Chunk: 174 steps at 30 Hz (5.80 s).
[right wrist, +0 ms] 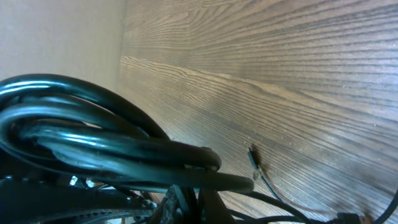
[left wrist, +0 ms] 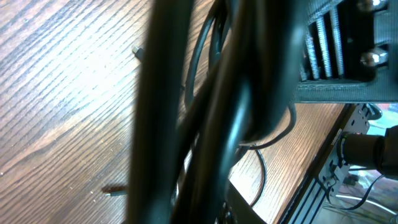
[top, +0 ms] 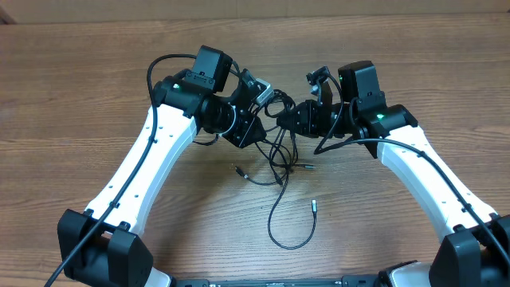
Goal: Untangle cables
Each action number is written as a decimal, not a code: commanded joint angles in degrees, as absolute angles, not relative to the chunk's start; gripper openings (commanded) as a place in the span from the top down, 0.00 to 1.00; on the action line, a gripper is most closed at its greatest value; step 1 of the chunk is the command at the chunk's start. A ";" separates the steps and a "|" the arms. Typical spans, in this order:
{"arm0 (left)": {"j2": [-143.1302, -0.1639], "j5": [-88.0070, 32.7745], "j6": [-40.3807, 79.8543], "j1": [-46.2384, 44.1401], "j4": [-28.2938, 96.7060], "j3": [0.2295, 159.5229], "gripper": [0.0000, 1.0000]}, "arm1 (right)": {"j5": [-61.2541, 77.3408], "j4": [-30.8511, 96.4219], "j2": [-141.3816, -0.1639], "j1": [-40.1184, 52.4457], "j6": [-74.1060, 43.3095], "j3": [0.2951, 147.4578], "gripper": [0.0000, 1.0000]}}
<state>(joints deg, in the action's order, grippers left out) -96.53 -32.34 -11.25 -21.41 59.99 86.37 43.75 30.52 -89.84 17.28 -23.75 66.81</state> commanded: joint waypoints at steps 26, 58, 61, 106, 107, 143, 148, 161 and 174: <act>-95.57 -32.58 -10.02 -23.29 51.99 85.86 0.79 | 54.08 26.81 -89.27 16.84 -33.61 68.62 0.96; -95.57 -39.03 -12.23 -23.29 55.11 85.86 0.96 | 49.71 25.12 -89.27 16.69 -30.02 68.62 0.78; -95.57 -39.94 -12.23 -23.29 55.24 85.86 0.96 | 49.19 24.32 -89.27 16.69 -30.00 68.62 0.79; -95.57 -29.63 -12.23 -23.27 59.35 85.86 0.96 | 45.30 38.63 -89.25 16.32 -22.39 71.70 0.70; -95.57 -29.63 -12.21 -23.27 59.33 85.86 0.96 | 47.13 37.95 -89.25 16.32 -22.39 71.70 0.70; -95.57 -56.93 -17.41 -23.22 59.18 85.86 0.96 | 41.19 30.68 -89.27 16.38 -28.49 71.70 0.96; -95.57 -45.63 -17.10 -23.16 59.79 85.86 0.90 | 38.96 35.38 -89.27 16.38 -28.47 71.70 0.96; -95.57 -28.05 -14.17 -23.16 61.06 85.86 0.59 | 35.18 41.85 -89.27 16.38 -24.97 71.70 0.96; -95.57 -29.21 -5.52 -23.16 53.04 85.86 0.60 | 40.53 40.84 -89.27 16.38 -21.93 71.70 0.96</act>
<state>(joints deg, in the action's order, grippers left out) -96.44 -27.86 -8.88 -22.90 54.06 85.73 38.26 41.32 -89.84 16.49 -23.22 70.28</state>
